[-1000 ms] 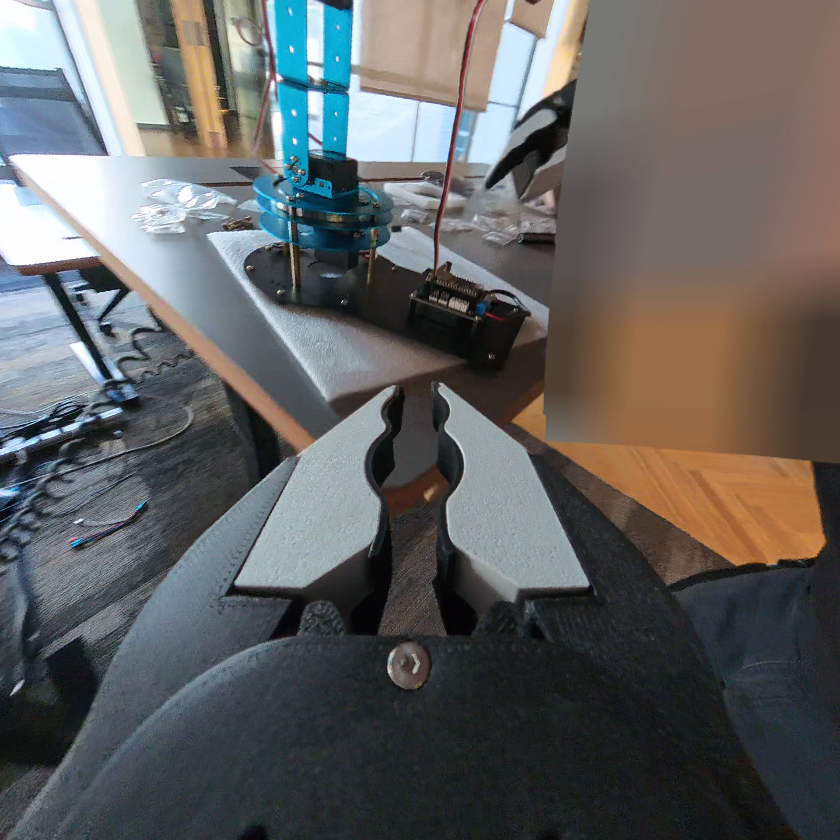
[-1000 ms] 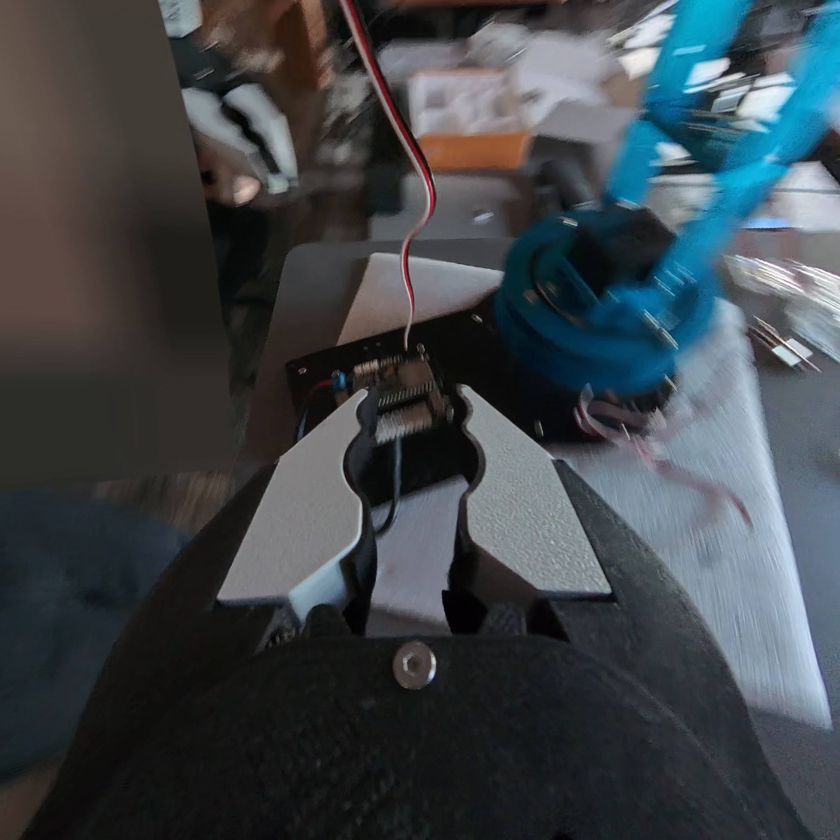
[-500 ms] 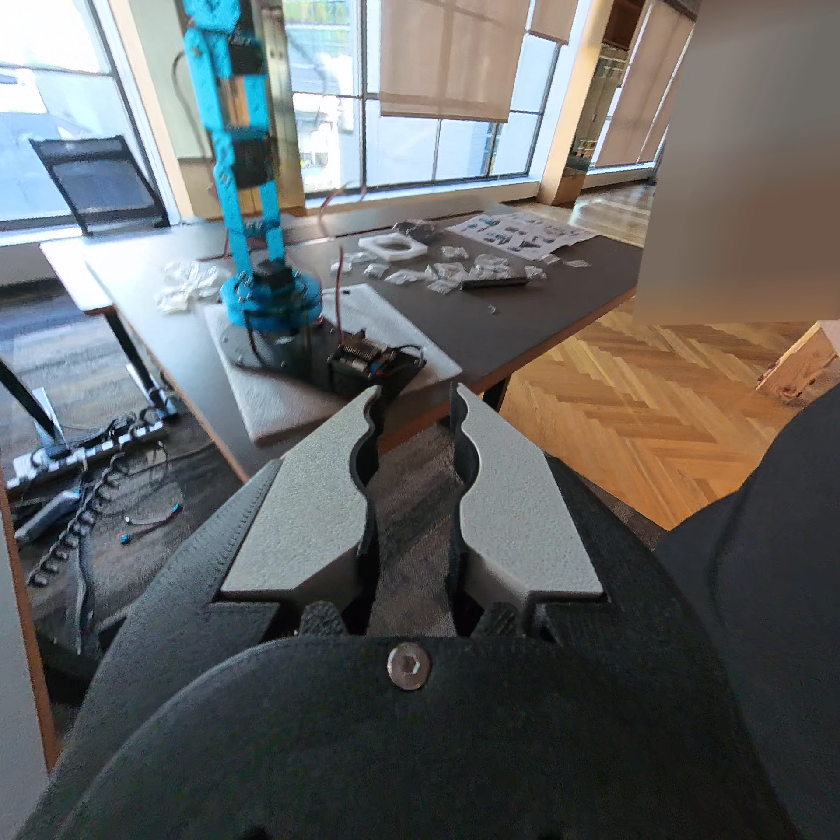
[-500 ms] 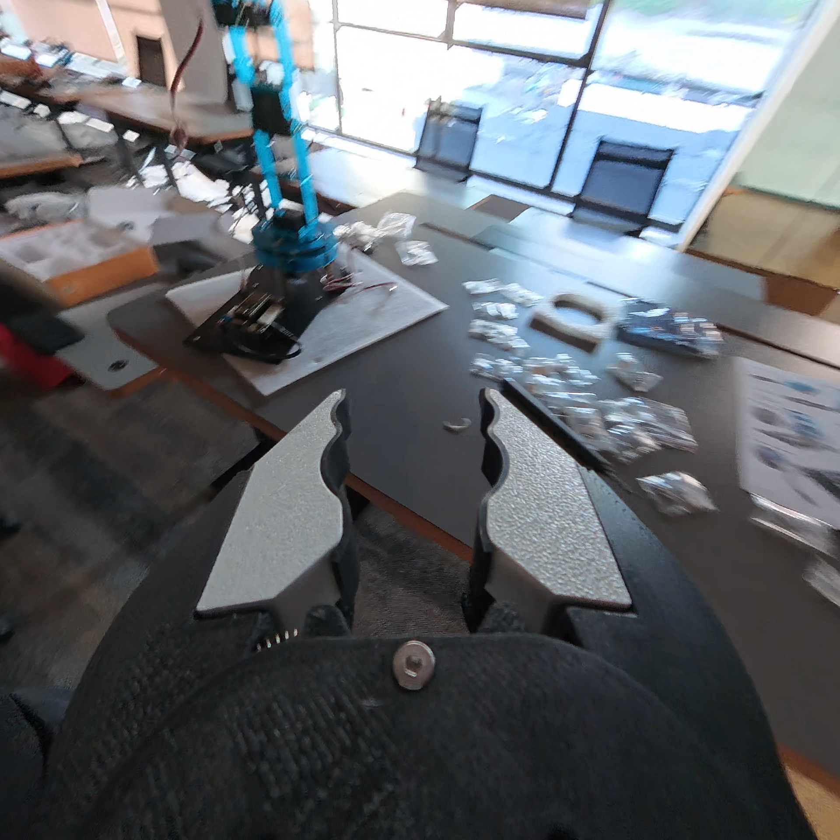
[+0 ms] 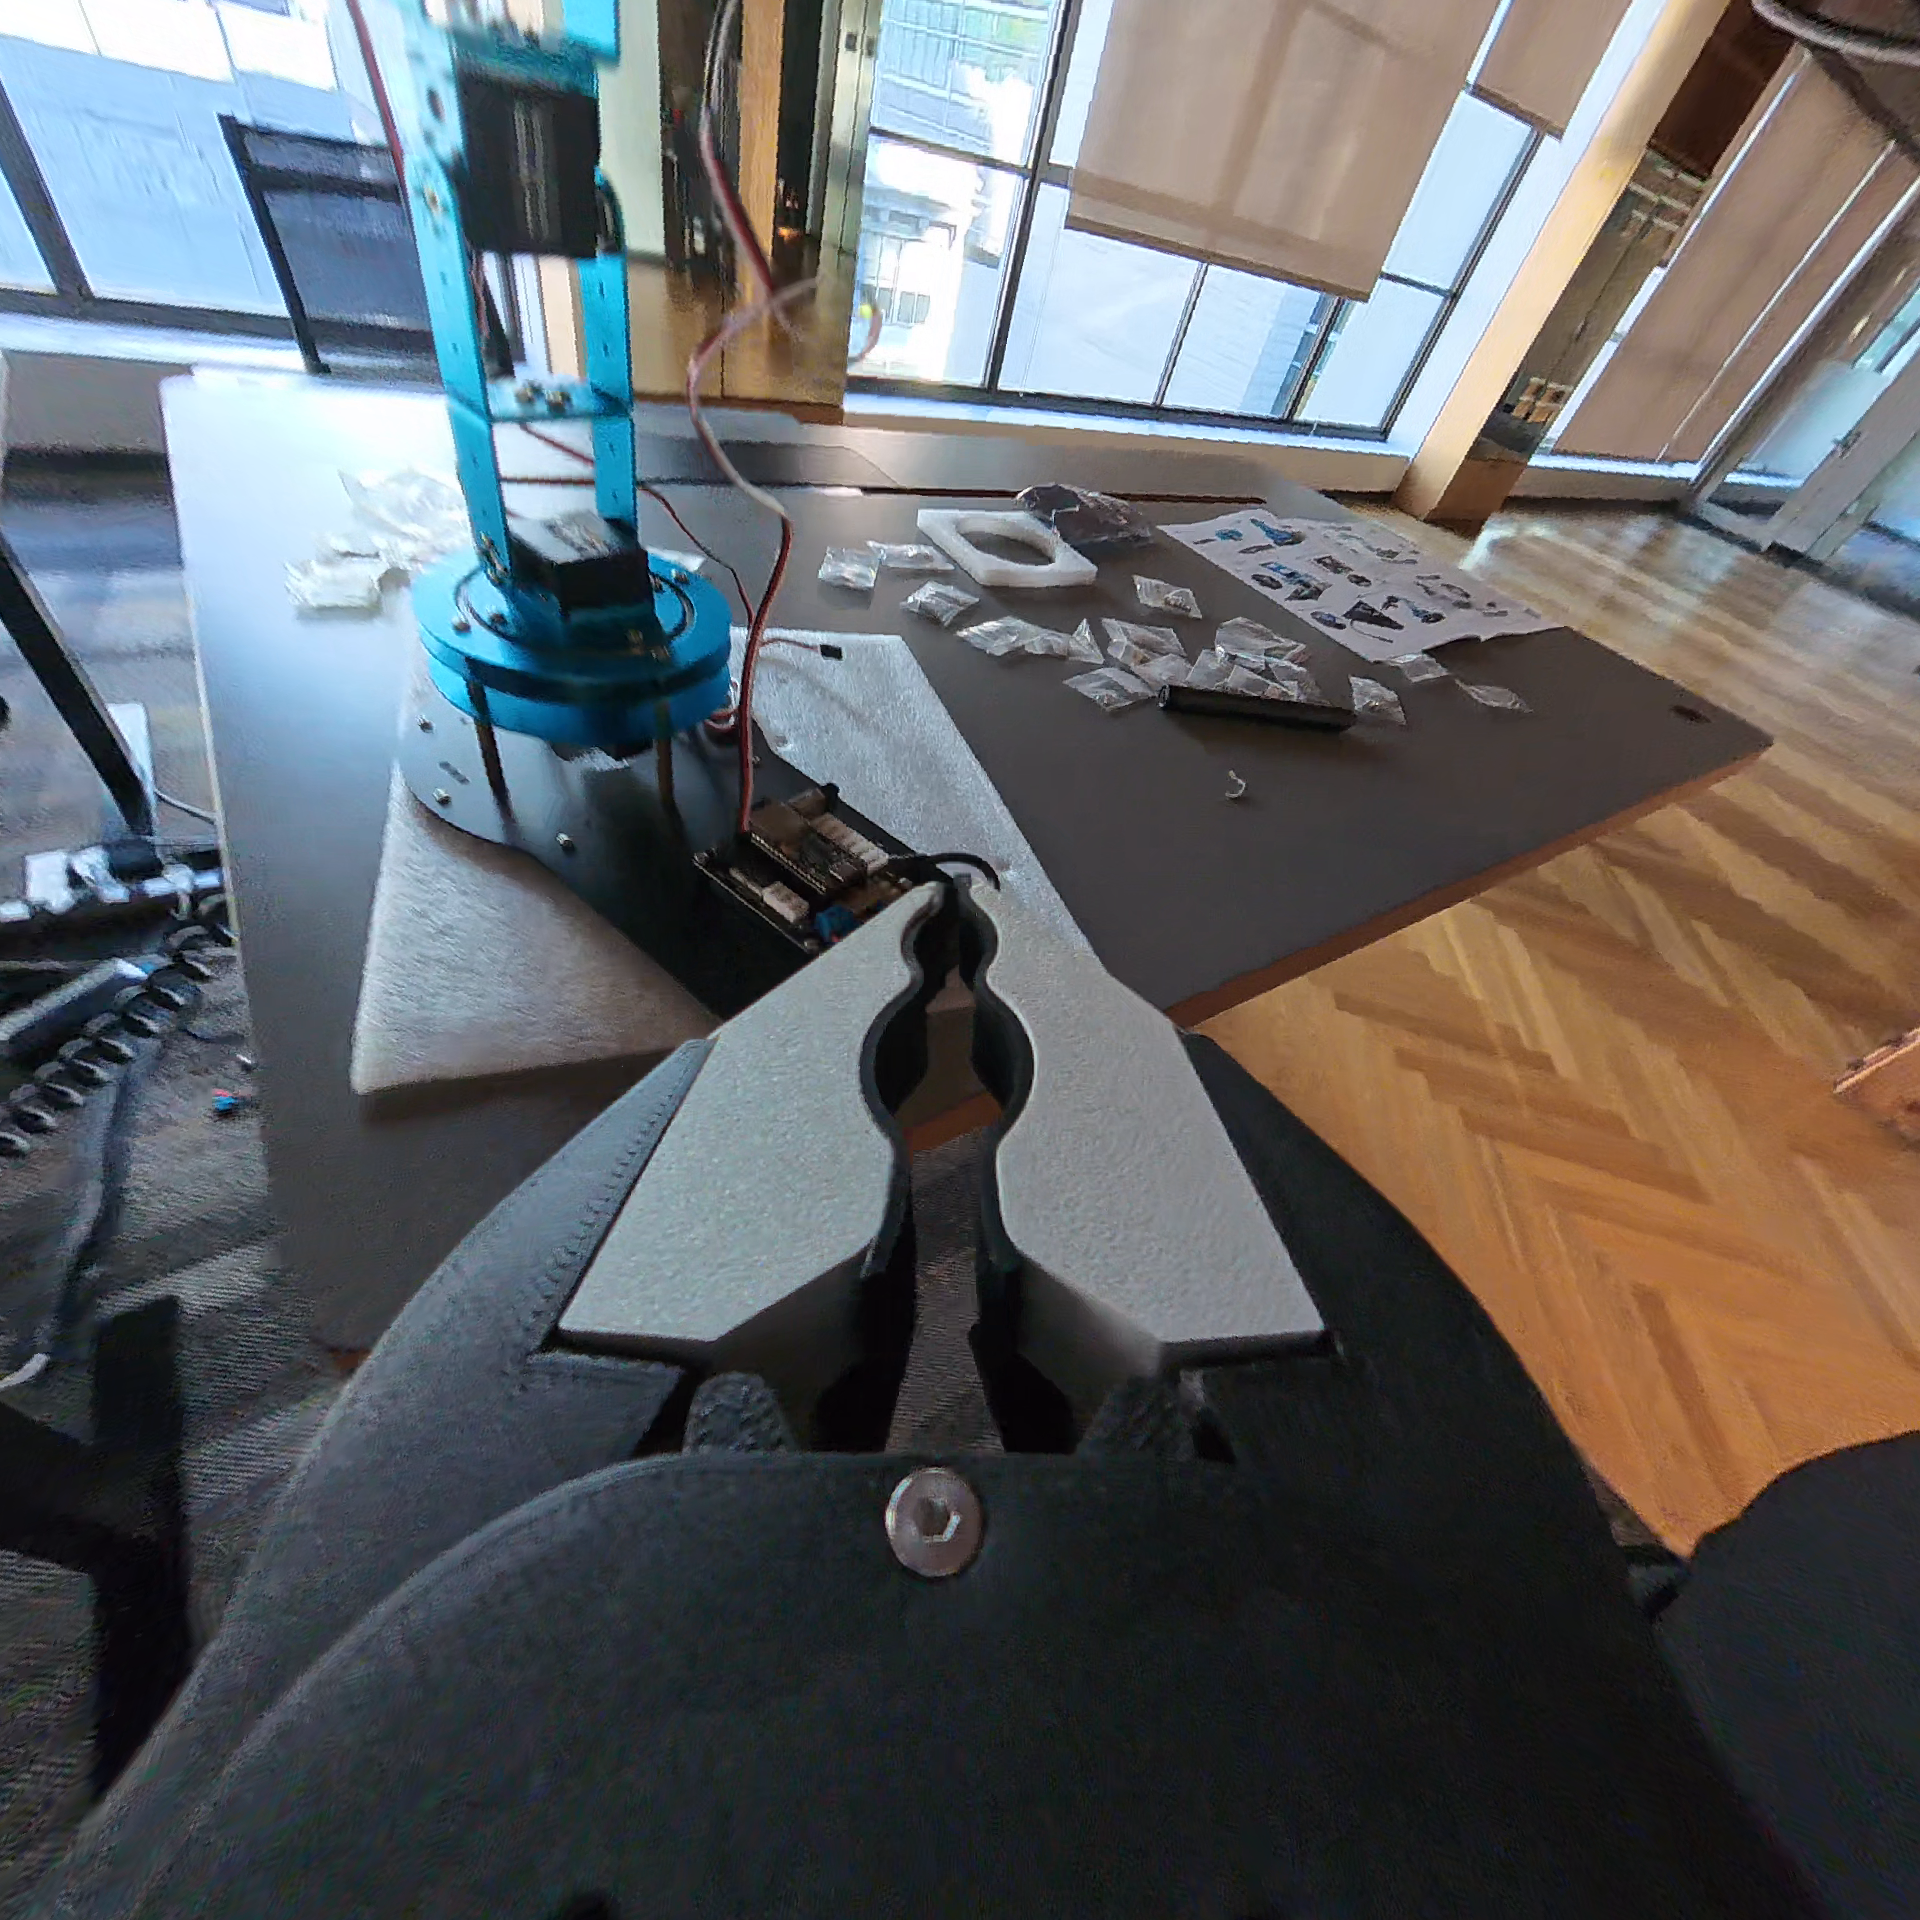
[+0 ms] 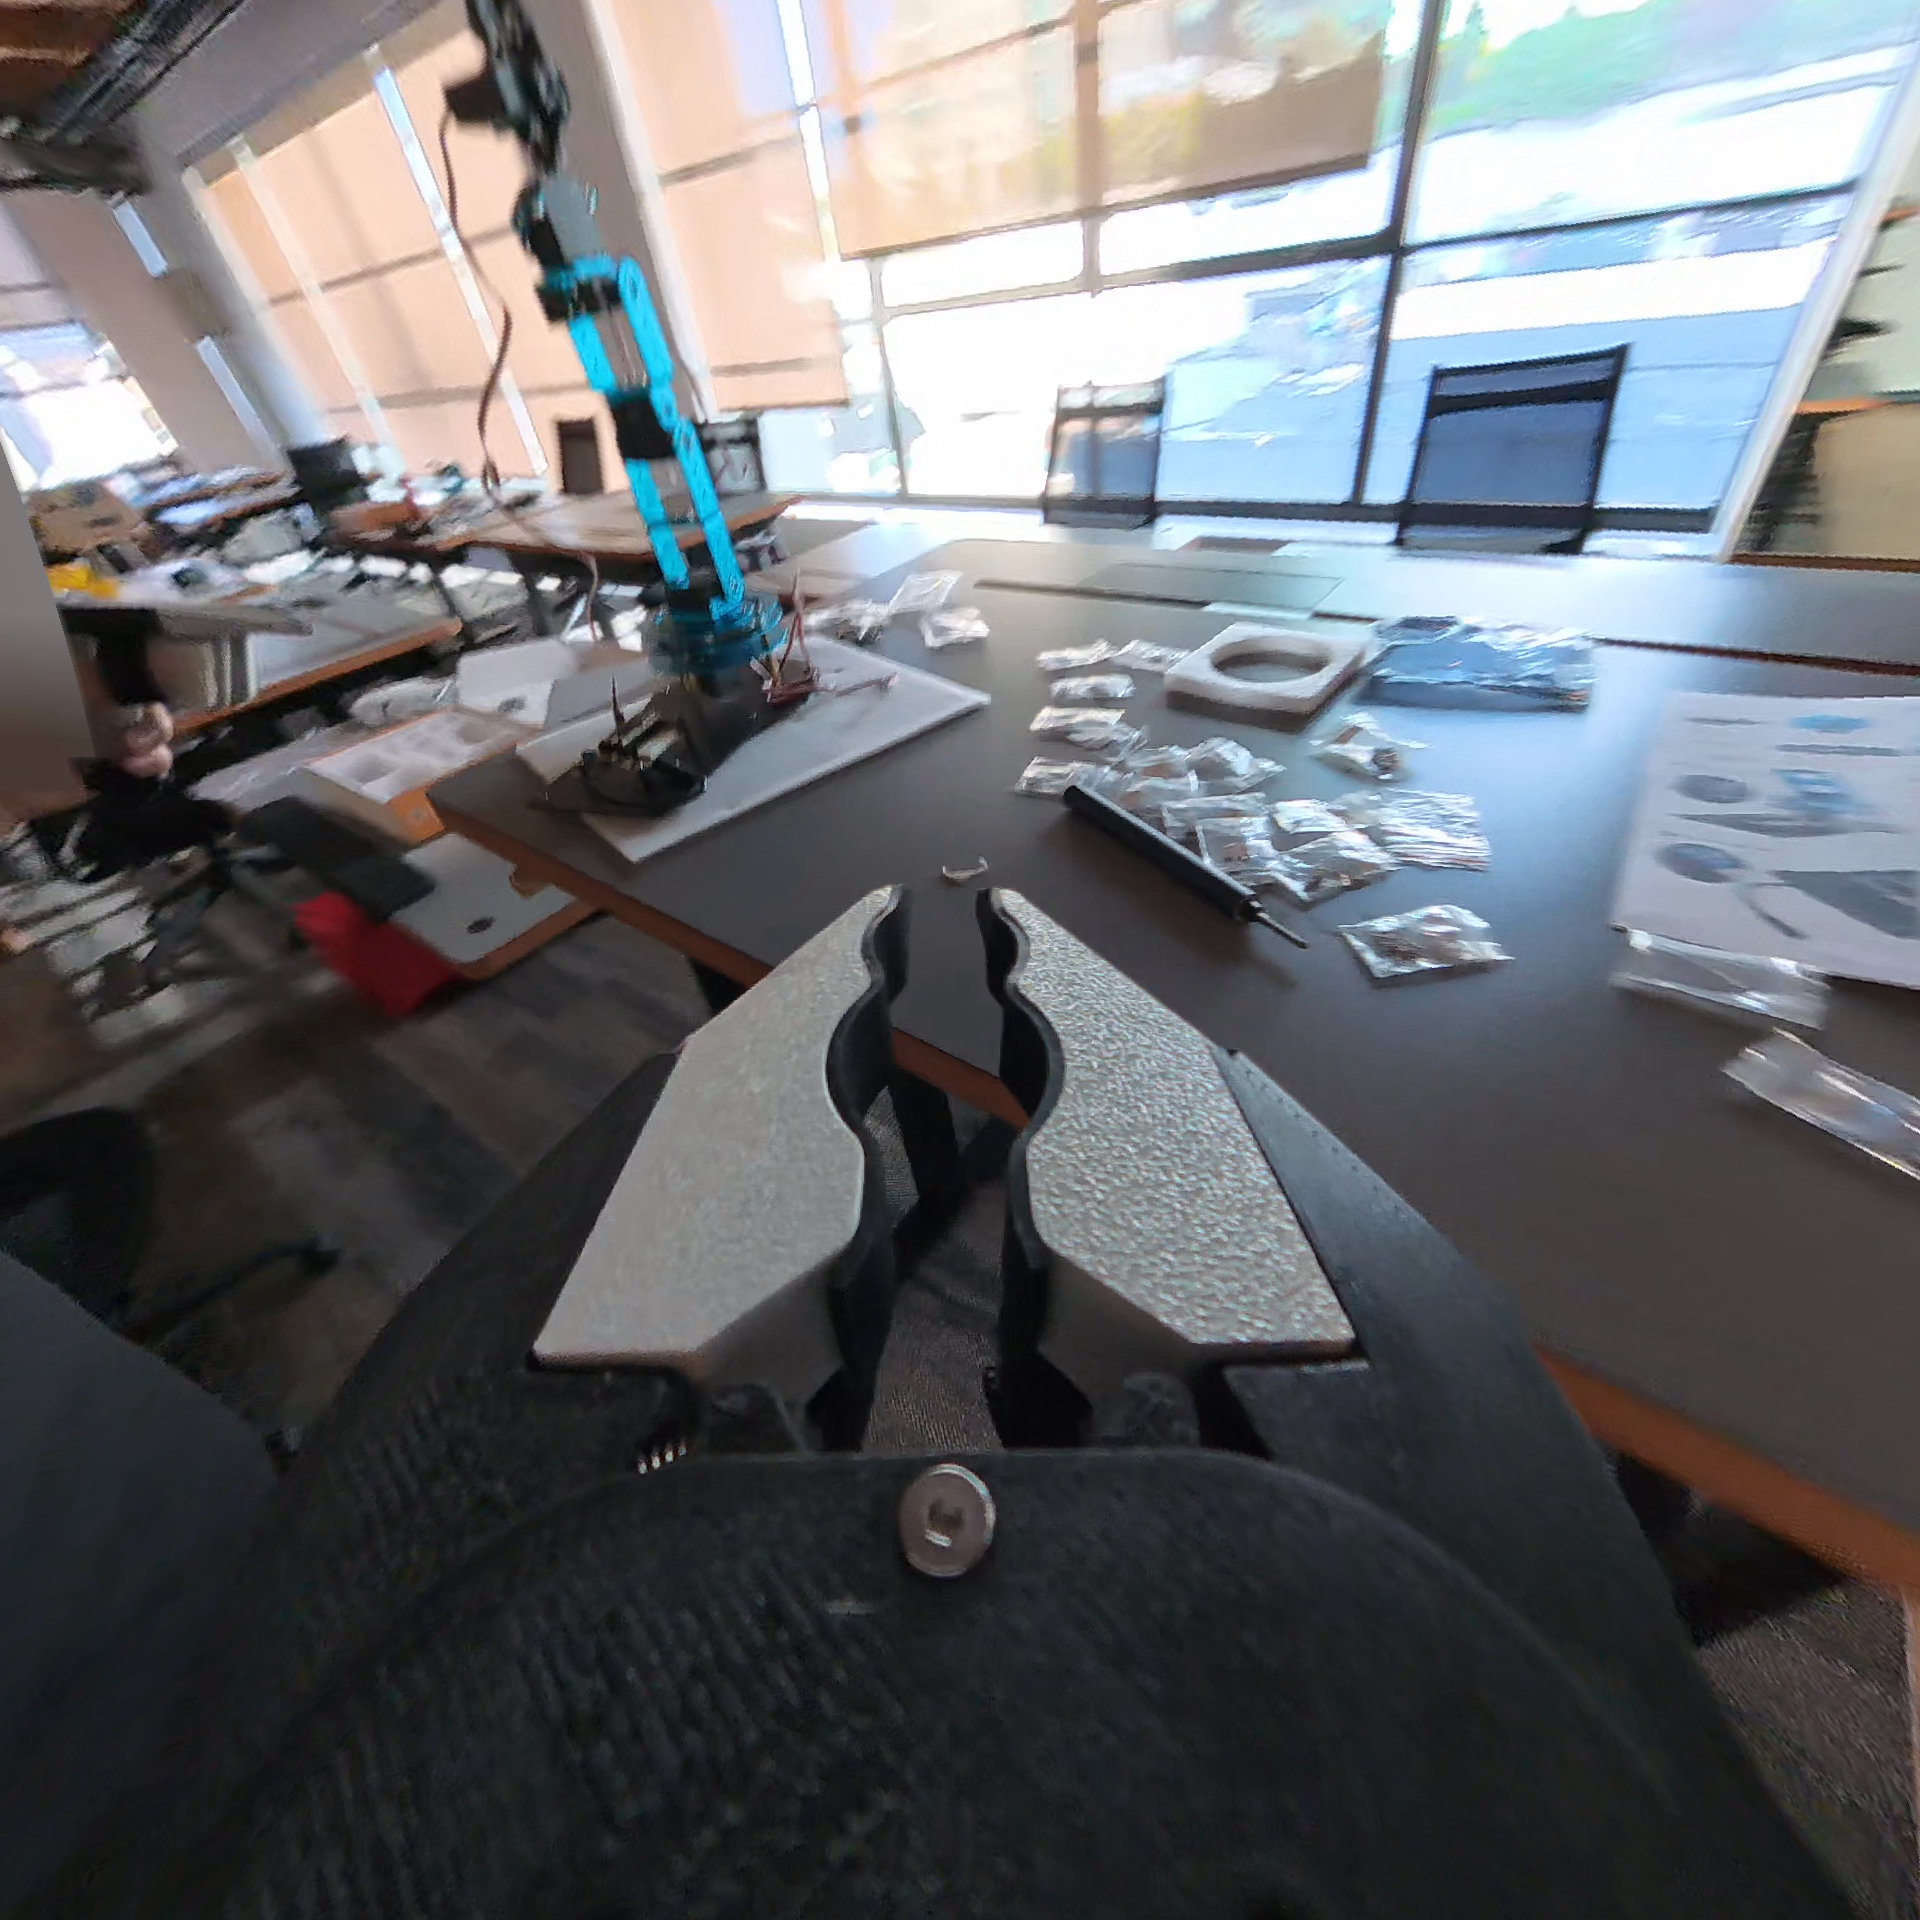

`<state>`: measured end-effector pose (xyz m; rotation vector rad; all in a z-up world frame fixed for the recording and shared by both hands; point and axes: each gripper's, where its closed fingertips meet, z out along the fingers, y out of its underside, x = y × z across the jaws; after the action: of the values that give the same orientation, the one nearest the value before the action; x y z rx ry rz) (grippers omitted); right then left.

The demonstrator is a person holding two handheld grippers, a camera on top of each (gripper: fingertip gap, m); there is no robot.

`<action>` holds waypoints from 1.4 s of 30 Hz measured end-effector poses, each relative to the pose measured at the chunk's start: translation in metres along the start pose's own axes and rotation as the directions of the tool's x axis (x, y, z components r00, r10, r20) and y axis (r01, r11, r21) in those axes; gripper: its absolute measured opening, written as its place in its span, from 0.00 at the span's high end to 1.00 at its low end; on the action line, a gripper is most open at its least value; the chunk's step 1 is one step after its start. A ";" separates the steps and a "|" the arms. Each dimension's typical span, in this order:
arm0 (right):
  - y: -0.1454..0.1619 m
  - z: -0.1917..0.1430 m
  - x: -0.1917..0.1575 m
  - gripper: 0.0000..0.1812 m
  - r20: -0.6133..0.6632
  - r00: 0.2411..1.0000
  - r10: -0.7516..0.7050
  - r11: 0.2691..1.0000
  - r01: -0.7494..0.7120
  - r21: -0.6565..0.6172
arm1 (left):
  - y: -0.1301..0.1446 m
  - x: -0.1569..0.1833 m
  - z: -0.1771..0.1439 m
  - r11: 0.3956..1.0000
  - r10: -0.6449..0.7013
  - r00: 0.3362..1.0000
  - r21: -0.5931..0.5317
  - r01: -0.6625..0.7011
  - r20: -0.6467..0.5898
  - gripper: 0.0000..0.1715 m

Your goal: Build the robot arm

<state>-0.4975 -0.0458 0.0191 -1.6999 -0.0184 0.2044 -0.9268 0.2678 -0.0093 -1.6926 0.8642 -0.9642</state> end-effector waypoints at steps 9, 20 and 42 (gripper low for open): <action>0.016 0.185 -0.081 0.94 0.327 0.945 -0.012 0.999 -0.003 0.046 | 0.027 -0.045 0.043 0.998 0.007 0.997 -0.063 -0.012 -0.081 1.00; 0.045 0.364 -0.172 0.95 0.208 0.954 -0.215 0.975 0.197 0.105 | 0.052 -0.090 0.109 0.956 0.140 0.932 -0.201 -0.216 -0.334 0.98; 0.067 0.416 -0.181 0.94 0.131 0.976 -0.173 0.984 0.178 -0.028 | 0.048 -0.137 0.081 0.986 0.137 0.950 -0.050 -0.157 -0.282 0.98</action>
<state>-0.7439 0.3297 -0.0760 -1.7116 -0.2690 0.1821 -0.9190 0.4067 -0.1012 -1.5484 1.2056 -1.0949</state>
